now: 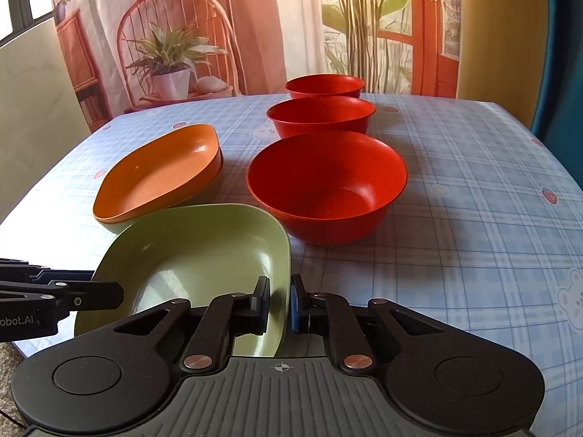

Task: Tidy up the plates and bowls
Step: 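Close the left gripper on the rim of the other green plate, then lift the green plate with the left gripper and carry it over the orange plate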

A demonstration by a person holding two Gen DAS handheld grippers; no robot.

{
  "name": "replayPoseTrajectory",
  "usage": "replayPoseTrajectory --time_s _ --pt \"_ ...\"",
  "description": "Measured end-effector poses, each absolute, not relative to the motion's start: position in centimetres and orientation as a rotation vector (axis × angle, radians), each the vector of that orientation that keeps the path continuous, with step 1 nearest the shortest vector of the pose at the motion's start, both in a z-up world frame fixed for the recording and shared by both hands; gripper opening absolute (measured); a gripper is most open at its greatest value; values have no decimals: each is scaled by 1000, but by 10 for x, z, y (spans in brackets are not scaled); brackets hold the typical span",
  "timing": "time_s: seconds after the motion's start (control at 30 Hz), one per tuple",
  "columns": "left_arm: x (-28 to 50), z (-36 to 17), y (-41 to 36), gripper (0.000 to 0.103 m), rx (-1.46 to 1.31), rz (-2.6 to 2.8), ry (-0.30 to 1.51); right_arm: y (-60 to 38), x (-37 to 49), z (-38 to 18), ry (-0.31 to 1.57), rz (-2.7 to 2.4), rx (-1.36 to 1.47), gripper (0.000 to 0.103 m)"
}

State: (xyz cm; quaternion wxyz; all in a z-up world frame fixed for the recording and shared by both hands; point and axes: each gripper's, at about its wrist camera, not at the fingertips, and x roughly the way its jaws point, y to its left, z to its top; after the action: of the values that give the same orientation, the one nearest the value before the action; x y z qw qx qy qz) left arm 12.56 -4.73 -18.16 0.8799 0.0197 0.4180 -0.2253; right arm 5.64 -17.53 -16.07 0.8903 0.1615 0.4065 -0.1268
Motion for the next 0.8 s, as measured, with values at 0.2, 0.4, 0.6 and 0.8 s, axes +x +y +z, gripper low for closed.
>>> replayPoseTrajectory --time_s 0.2,0.4,0.6,0.8 --pt "125 -181 -46 25 39 -470 868 -176 56 -161 843 -266 337 8" --pt "123 -180 -45 25 39 -467 859 -175 56 -161 841 -264 339 8" --pt "121 -177 -45 25 40 -468 849 -174 56 -159 837 -265 335 8" --pt "119 -175 -43 25 37 -469 835 -174 55 -157 832 -266 332 8"
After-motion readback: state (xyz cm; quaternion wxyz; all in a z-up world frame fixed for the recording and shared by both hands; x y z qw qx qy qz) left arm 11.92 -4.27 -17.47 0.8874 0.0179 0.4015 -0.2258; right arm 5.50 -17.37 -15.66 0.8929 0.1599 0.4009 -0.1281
